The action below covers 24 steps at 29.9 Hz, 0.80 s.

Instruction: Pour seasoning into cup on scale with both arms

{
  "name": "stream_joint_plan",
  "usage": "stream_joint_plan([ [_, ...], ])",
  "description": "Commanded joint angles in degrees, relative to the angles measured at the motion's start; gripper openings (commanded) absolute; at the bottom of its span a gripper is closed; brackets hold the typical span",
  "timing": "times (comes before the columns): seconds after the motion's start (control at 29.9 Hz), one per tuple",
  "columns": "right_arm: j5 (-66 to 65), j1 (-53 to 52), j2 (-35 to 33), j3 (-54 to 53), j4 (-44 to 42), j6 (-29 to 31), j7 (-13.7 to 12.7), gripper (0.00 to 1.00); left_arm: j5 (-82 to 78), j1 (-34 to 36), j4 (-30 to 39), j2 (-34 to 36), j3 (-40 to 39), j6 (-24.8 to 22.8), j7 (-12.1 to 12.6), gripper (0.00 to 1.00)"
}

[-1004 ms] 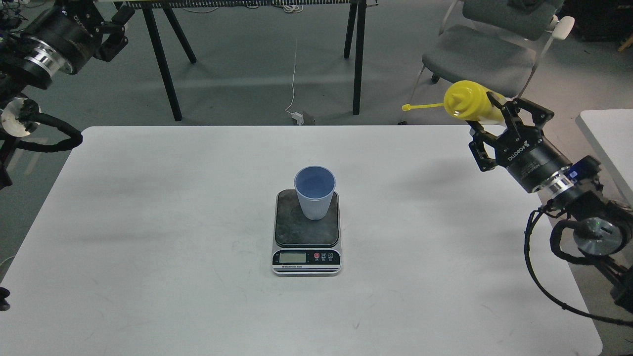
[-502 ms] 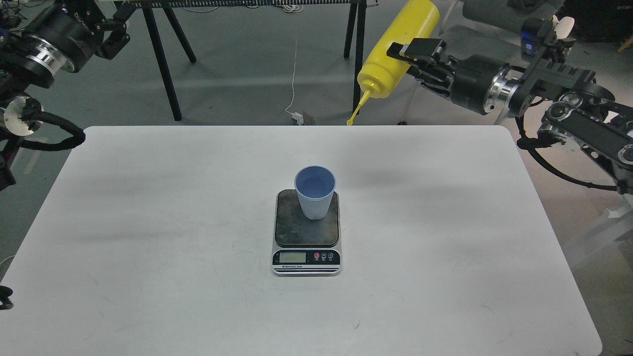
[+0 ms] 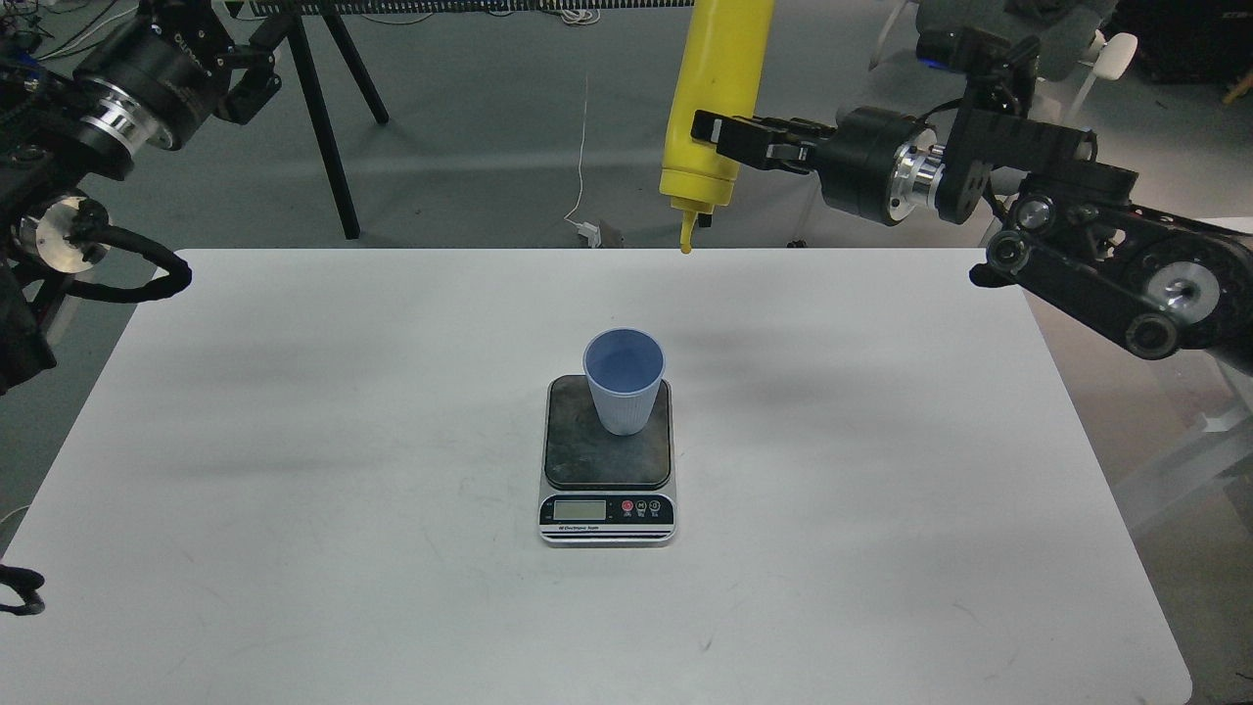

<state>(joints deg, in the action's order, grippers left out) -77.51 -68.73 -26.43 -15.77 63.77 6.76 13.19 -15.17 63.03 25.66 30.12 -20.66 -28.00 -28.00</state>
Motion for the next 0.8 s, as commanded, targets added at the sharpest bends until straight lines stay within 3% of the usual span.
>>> stream_joint_plan([
  [0.0,-0.8,-2.1,2.2,3.9,0.1,-2.7,0.0,0.46,0.0,0.0,0.0,-0.1,0.0,0.0,0.0,0.95],
  [0.77,-3.6,-2.4,4.5,10.7,1.1,-3.8,0.3,0.46,0.0,-0.1,0.0,-0.1,0.0,0.0,0.0,0.95],
])
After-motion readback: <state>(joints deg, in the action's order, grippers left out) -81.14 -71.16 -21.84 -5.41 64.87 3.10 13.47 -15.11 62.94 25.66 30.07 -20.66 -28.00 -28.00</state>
